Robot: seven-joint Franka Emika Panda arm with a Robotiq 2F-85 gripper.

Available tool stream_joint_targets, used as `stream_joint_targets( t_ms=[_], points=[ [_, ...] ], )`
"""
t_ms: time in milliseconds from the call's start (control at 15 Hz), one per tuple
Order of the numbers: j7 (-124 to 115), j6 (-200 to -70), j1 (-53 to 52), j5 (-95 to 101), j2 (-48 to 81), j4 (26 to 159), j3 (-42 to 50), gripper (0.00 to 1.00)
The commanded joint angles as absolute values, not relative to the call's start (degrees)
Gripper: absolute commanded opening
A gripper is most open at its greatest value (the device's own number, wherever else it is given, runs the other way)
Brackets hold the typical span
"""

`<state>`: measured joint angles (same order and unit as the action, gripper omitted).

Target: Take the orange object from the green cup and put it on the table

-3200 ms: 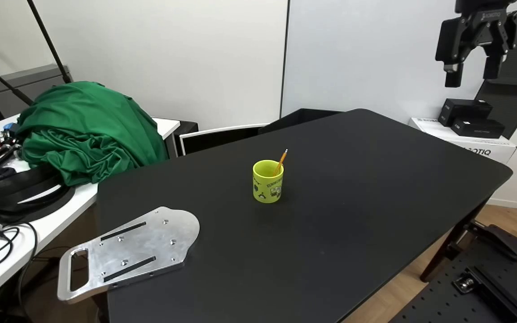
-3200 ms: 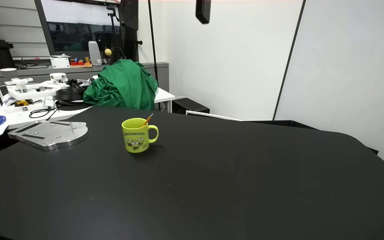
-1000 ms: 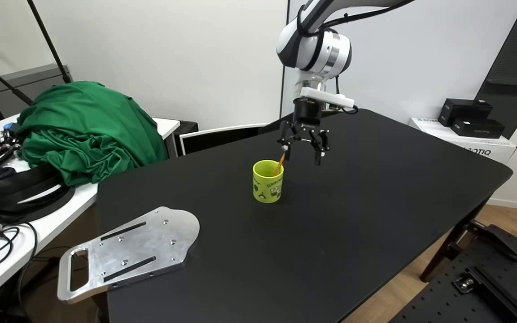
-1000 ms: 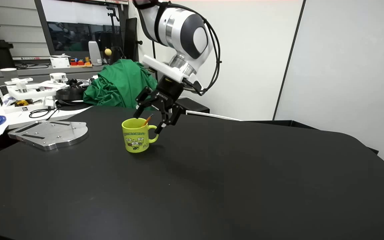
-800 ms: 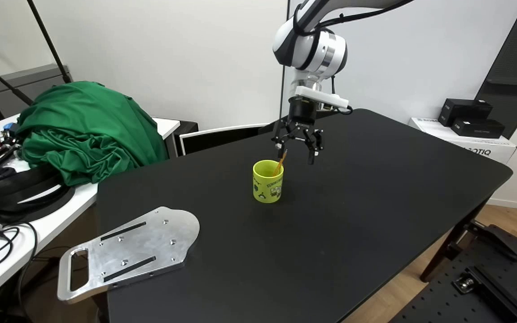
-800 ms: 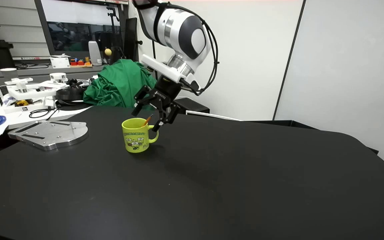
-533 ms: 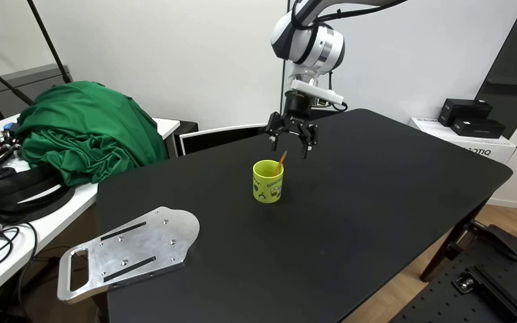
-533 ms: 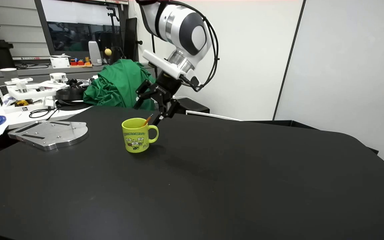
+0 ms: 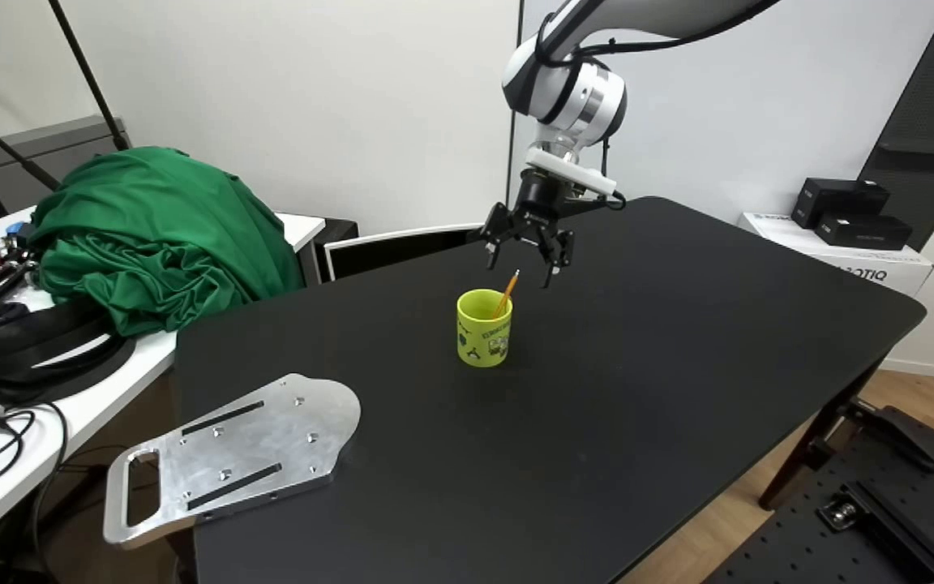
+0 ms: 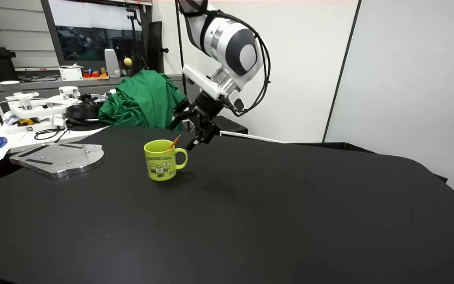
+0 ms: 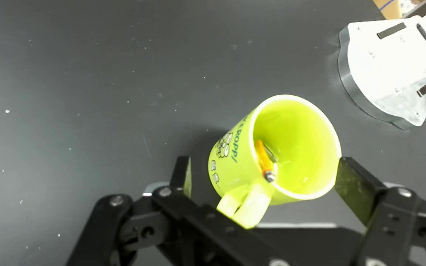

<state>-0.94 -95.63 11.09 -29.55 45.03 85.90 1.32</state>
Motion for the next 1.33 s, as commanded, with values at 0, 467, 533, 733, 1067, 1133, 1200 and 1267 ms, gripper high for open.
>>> stream_joint_targets(
  t_ms=[0, 467, 533, 733, 1067, 1133, 1200, 1267],
  points=[
    [-7.8, -89.7, 12.6, -32.0, 49.1, 80.4, 0.7, 1.00],
    [-12.6, -81.1, 12.8, -36.8, 52.3, 76.6, 1.2, 1.00],
    [-13.0, -80.2, 13.0, -37.1, 53.0, 75.8, 1.3, 1.00],
    [-14.9, -76.4, 14.7, -38.8, 55.8, 71.6, 1.9, 1.00],
    [-18.7, -71.4, 17.3, -42.2, 60.0, 66.4, 2.6, 1.00],
    [-19.4, -70.3, 17.7, -43.0, 60.8, 65.6, 2.6, 1.00],
    [-19.9, -69.5, 18.0, -43.6, 61.5, 65.0, 2.7, 1.00],
    [-20.5, -68.5, 18.2, -44.3, 62.3, 64.4, 2.7, 1.00]
  ],
)
